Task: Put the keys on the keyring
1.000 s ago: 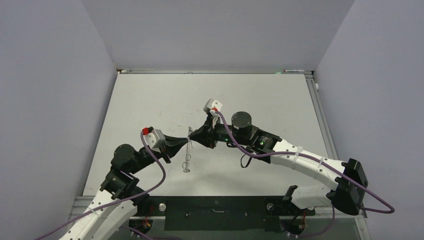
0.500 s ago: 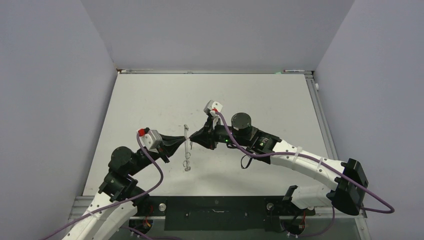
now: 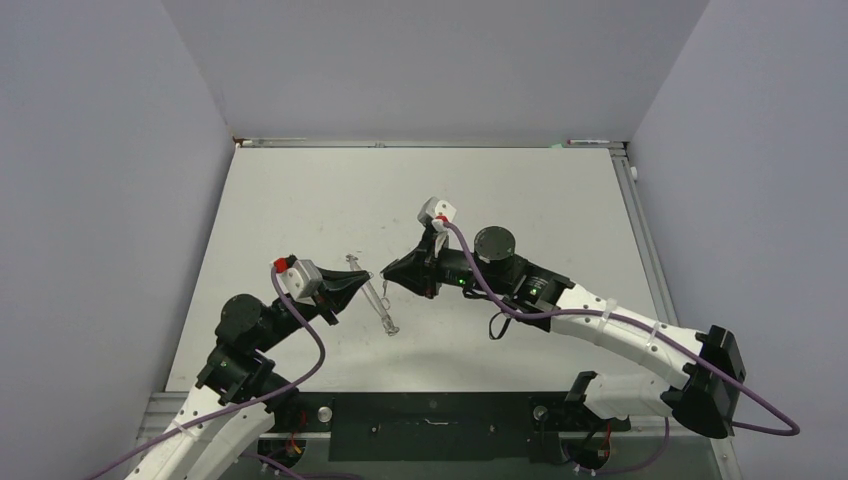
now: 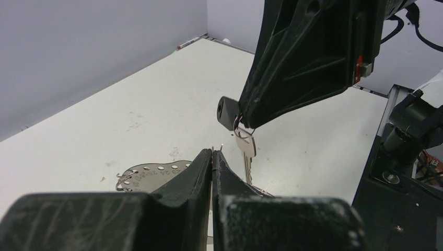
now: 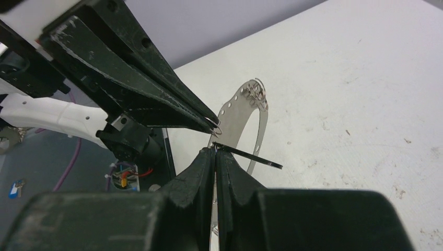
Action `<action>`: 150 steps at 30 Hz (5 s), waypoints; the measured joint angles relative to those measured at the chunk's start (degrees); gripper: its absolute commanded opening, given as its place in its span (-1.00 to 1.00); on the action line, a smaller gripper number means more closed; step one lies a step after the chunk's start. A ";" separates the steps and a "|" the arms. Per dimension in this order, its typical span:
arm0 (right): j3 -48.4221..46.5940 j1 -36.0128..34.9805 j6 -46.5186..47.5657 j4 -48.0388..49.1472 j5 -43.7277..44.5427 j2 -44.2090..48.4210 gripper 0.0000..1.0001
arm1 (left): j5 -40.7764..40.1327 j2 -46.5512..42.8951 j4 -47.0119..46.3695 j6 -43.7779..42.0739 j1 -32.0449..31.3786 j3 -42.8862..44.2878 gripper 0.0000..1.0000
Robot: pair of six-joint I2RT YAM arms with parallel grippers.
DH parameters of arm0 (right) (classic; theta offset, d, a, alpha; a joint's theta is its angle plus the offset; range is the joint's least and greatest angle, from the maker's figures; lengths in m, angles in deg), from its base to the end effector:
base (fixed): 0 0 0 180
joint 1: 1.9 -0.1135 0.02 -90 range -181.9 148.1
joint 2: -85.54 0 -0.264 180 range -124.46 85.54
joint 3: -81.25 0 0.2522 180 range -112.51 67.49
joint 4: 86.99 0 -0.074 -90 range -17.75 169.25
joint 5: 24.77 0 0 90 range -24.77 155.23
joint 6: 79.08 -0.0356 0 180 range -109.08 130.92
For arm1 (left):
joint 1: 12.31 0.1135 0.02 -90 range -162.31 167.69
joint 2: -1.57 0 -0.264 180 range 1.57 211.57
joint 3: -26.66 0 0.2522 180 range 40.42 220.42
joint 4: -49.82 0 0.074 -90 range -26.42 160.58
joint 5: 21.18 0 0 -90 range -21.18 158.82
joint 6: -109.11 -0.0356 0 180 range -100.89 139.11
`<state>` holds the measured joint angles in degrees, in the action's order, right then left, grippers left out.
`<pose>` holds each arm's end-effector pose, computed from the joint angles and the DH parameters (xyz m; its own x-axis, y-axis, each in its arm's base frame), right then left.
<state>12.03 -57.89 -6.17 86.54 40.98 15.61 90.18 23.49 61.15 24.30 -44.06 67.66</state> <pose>0.1485 0.2463 0.3450 -0.3559 -0.0484 -0.9333 -0.9197 0.1950 0.3406 0.0949 -0.0740 0.3089 0.0421 -0.1251 -0.9912 0.8041 0.5931 -0.0407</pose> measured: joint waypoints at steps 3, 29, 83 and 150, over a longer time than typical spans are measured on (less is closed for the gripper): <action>0.00 0.00 -0.22 0.92 -0.02 1.20 -0.90 | -0.02 0.00 0.00 -0.02 0.00 0.00 -1.00; -0.04 -0.37 -1.18 3.39 -1.05 -1.46 -0.90 | 0.02 0.13 -0.02 -0.02 0.00 0.00 -1.00; -1.14 -0.72 -0.76 2.56 1.38 -3.91 -0.11 | 0.07 0.26 -0.07 0.00 0.04 -0.02 -1.00; -10.80 0.22 15.87 -4.02 -20.48 -0.15 -0.54 | 12.59 1.11 -36.44 21.35 0.85 -5.03 -1.00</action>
<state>1.23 -57.67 9.70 82.51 20.50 15.45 102.77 24.60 24.71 45.66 -43.20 62.63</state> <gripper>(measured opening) 0.211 0.003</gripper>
